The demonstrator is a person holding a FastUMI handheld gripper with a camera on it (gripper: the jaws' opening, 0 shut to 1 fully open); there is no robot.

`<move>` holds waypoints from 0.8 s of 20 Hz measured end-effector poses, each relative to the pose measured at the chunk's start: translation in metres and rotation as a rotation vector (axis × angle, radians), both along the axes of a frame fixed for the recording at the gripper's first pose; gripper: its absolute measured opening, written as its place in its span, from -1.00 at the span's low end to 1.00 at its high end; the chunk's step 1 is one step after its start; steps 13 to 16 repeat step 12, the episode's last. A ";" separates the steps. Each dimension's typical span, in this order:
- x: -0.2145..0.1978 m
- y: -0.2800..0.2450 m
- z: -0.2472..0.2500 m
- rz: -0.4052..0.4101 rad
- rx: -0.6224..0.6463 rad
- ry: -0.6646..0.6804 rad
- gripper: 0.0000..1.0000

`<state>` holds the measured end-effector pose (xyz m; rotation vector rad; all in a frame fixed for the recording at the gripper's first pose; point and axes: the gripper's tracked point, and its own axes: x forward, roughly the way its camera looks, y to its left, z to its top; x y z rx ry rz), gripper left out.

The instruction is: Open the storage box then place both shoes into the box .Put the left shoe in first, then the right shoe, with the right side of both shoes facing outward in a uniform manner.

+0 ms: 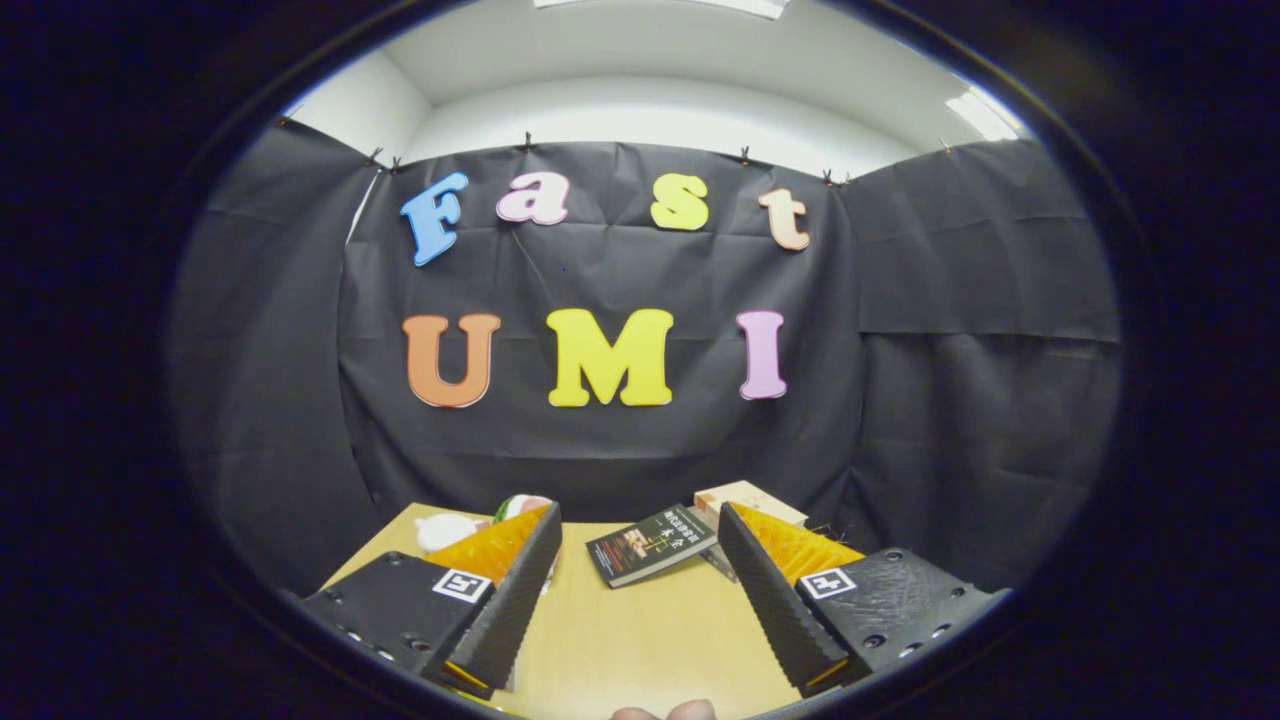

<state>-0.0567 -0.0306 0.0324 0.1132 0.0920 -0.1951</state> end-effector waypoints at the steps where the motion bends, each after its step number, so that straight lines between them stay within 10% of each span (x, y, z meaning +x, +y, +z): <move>1: -0.003 0.000 -0.001 0.004 0.005 -0.001 0.92; 16: 0.006 0.006 -0.009 0.025 0.060 0.014 0.92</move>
